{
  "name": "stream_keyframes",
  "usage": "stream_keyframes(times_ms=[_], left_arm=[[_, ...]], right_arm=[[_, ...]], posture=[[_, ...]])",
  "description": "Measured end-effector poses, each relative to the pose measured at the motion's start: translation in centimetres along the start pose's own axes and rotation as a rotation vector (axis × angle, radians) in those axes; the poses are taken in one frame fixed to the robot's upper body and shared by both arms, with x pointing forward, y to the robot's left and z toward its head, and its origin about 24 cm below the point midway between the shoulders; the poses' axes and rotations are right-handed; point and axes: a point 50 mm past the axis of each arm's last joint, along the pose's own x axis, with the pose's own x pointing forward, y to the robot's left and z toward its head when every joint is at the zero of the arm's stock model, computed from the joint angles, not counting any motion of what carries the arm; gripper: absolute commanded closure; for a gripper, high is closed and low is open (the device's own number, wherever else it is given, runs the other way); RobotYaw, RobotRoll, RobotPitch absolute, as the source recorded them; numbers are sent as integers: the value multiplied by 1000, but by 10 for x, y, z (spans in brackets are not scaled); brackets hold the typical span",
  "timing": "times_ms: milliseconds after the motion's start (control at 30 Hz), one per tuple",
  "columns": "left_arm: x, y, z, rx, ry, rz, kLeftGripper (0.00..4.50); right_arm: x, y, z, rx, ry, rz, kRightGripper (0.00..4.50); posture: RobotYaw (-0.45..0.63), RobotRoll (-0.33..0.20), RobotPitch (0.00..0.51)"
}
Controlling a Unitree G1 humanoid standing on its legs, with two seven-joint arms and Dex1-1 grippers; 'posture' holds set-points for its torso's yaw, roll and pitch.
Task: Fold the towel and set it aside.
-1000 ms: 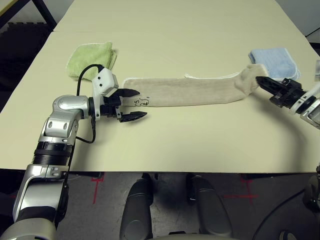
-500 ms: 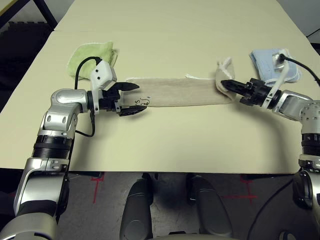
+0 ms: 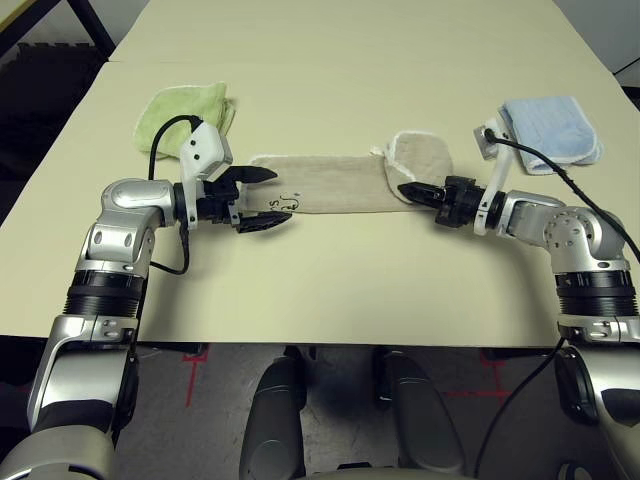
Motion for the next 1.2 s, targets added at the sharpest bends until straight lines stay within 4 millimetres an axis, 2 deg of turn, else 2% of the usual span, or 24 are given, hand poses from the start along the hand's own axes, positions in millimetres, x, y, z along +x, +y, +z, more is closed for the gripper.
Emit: stream_keyframes(times_ms=[100,267,333,733,1033,1200], left_arm=[[0,0,0,-2,1,0,0],[0,0,0,-3,3,0,0],[0,0,0,-4,3,0,0],[2,-1,-1,-4,9,-8,0],[3,-2,-1,-4,14,-15,0],[6,-2,-2,-6,6,-14,0]], right_arm=[[10,6,-5,-37,28,24,2620],[20,18,-1,-120,45,78,645],[23,22,-1,-149,55,99,19],[33,46,-4,-375,146,210,19],[33,54,6,-510,129,214,19],[30,55,23,-562,-42,240,19]], posture=[[-80,0,204],[-81,0,202],[-81,0,202],[-84,0,197],[-82,0,191],[-81,0,192]])
